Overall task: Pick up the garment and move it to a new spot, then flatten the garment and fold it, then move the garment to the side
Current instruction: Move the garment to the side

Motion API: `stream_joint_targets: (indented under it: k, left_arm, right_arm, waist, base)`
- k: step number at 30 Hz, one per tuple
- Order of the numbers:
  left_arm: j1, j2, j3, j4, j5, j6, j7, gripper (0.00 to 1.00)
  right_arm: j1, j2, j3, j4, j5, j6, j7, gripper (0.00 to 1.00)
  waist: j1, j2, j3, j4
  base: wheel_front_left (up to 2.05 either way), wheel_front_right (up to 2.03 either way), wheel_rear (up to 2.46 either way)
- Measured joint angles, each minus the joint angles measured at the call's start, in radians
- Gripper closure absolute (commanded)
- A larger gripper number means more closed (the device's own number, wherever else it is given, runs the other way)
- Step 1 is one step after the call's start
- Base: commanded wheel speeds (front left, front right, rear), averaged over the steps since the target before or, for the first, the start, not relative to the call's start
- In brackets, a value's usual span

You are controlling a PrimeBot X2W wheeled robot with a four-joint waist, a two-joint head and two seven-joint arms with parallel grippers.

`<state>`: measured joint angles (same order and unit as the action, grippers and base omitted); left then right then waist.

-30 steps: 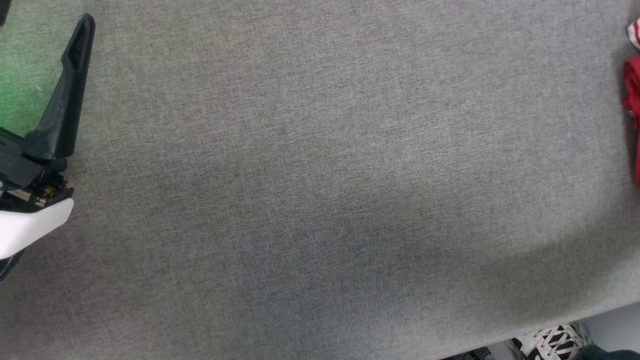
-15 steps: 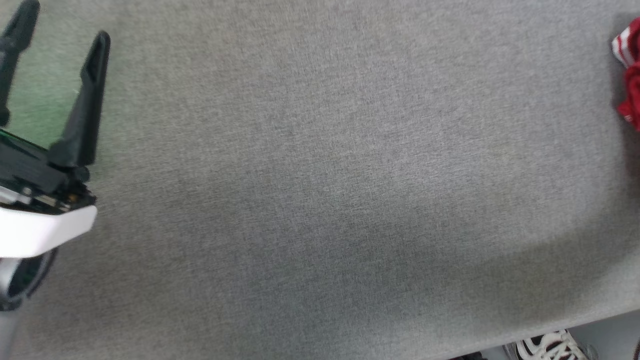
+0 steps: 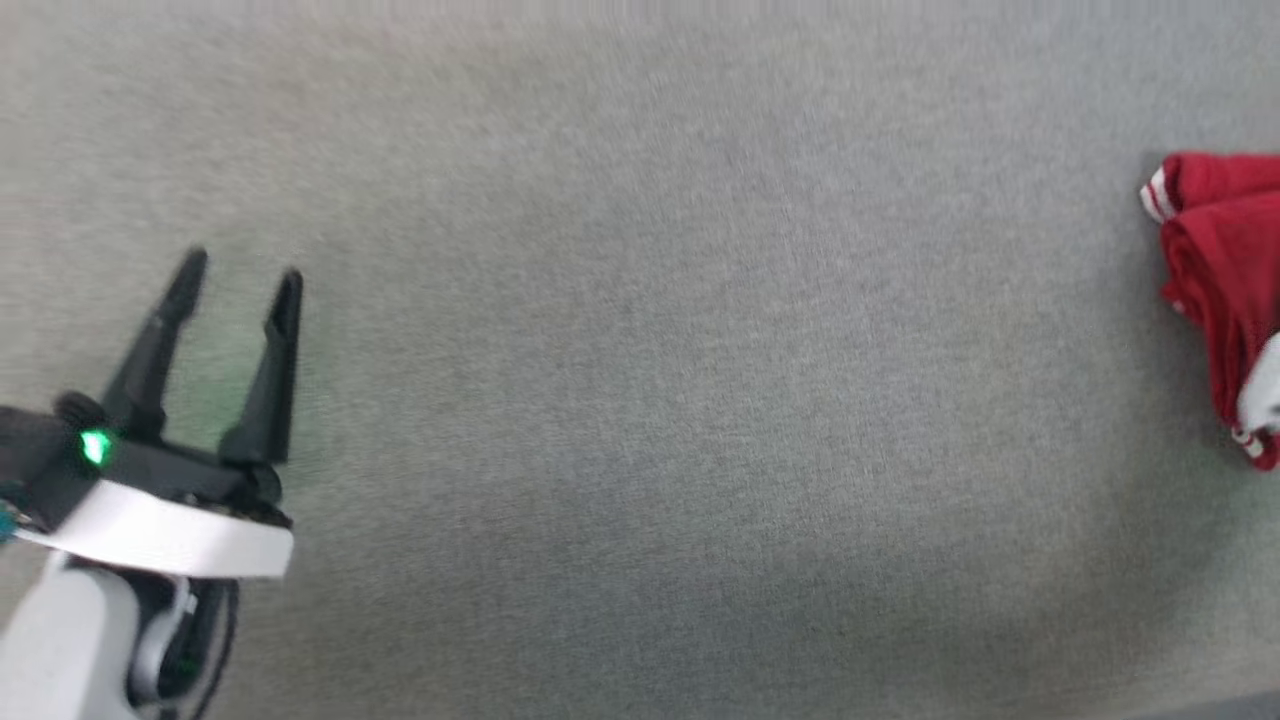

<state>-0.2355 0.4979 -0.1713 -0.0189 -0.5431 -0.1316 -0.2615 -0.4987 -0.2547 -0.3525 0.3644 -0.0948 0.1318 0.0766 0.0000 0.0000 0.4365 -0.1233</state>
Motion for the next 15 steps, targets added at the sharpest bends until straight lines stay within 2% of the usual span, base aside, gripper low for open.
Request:
stream_joint_targets:
  k: [10,15]
  left_arm:
    - [0.124,-0.111,0.02,0.119,0.009,0.0,0.0,0.0]
    - [0.183,-0.145,0.043,0.139,0.019,0.0,0.0,0.0]
  right_arm:
    - [0.145,0.048,0.219,0.017,0.123,0.0,-0.135,0.0]
    - [0.219,0.067,0.32,0.024,0.188,0.0,-0.187,0.0]
  waist:
    - [0.0,0.0,-0.174,0.077]
    - [0.0,0.0,-0.247,0.114]
  base:
    - [0.0,0.0,0.0]
    - [0.0,0.0,0.0]
